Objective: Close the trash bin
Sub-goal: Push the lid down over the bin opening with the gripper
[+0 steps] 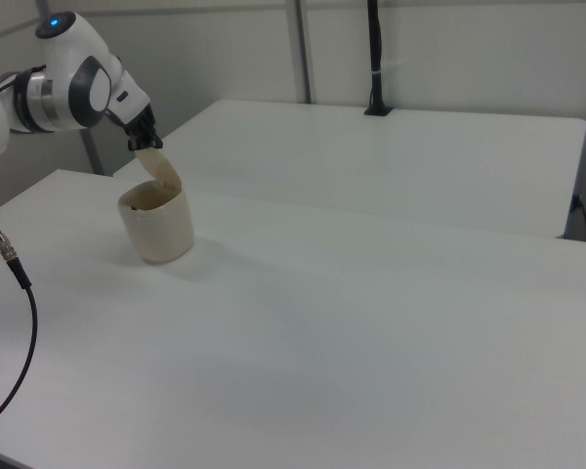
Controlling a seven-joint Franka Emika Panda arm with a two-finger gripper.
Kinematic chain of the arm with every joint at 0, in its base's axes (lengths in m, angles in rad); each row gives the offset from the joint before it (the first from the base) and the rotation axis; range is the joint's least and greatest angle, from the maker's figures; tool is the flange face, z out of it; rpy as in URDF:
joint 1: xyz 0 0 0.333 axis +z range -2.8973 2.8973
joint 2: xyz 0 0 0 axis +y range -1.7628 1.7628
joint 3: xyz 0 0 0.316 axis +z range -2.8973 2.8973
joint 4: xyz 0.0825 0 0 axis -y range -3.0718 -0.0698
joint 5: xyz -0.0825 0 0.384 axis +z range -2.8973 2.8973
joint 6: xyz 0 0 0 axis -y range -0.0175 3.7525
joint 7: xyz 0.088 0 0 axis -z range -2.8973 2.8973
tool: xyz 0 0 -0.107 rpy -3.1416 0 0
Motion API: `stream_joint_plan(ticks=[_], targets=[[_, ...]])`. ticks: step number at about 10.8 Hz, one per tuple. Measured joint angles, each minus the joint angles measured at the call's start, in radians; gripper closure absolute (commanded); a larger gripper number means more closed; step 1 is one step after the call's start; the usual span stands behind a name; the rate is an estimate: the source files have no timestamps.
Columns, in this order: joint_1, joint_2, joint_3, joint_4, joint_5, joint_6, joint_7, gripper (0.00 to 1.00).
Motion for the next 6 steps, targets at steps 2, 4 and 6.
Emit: stream_joint_plan(ticks=[2,4,6], targets=[[0.006,0.004,0.0,-0.008,-0.001,0.0,-0.014,1.0],[0.023,0.008,0.001,-0.013,-0.003,0.0,-0.026,1.0],[0.027,0.004,0.0,-0.027,-0.003,0.0,-0.066,1.0]])
